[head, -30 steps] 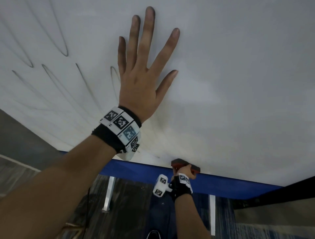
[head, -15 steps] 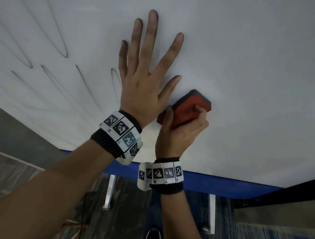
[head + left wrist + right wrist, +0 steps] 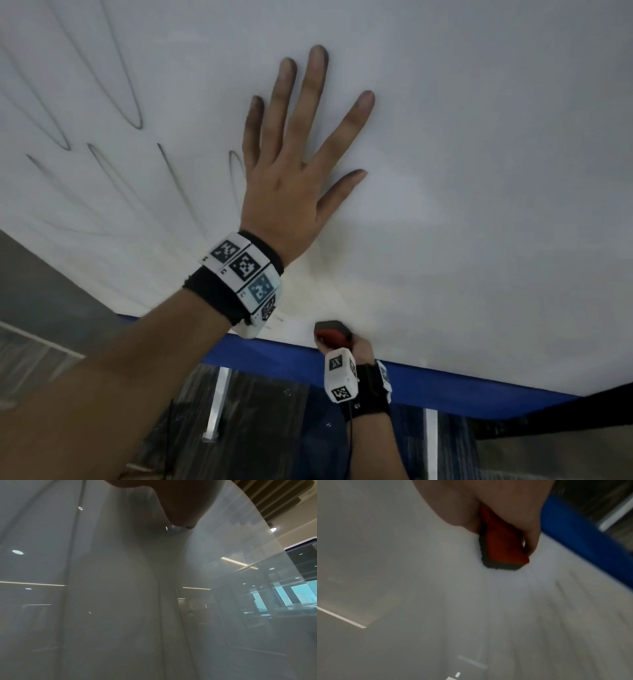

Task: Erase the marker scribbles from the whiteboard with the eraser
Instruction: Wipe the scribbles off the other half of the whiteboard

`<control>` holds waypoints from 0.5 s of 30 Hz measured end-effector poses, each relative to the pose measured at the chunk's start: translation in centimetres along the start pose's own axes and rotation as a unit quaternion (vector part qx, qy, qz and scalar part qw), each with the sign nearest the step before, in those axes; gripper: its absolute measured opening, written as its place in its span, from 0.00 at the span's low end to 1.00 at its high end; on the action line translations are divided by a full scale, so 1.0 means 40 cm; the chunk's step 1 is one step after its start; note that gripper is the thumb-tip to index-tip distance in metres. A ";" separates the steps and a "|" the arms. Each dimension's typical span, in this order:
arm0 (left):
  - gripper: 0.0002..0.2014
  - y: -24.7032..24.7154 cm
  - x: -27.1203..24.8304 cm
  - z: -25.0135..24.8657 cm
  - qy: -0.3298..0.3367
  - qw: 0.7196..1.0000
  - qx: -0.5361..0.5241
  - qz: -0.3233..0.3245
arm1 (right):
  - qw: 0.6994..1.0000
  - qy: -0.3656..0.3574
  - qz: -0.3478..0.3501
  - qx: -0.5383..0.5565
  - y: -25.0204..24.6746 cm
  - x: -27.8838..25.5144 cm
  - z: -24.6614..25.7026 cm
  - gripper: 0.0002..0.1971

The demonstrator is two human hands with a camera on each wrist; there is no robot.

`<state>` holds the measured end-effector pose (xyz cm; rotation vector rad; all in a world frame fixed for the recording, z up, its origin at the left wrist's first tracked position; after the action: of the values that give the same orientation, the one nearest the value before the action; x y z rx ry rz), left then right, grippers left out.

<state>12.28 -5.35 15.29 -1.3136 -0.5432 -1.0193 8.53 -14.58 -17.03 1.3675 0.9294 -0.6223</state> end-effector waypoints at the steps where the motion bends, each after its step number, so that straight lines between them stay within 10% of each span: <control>1: 0.28 -0.002 0.000 0.000 0.003 1.000 0.001 0.005 | 1.000 0.006 0.004 0.011 0.037 -0.054 0.006 0.12; 7: 0.29 -0.108 0.009 0.046 0.062 0.995 -0.054 0.064 | 0.986 -0.102 0.122 0.040 0.251 -0.408 -0.070 0.13; 11: 0.31 -0.274 0.136 0.213 0.037 0.995 -0.089 0.025 | 0.925 -0.278 0.258 0.027 0.408 -0.721 -0.097 0.24; 13: 0.27 -0.373 0.228 0.308 -0.025 0.994 -0.091 -0.055 | 0.822 -0.429 0.371 -0.054 0.487 -0.912 -0.083 0.24; 15: 0.24 -0.465 0.312 0.375 -0.062 0.985 -0.103 -0.126 | 0.631 -0.607 0.453 -0.166 0.574 -1.082 -0.063 0.24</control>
<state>5.73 6.36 38.66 -1.5260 -0.7269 -1.2319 4.61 -15.09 31.87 0.6095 -0.7415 -0.3774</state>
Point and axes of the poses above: each hand's wrist, its own x-axis towards the middle knuckle, its own y-axis out of the palm, z = x × y, the point moved 2 cm from there along x, towards the middle knuckle, and after that the axes turned 10 degrees about x, right-handed, at the moved point
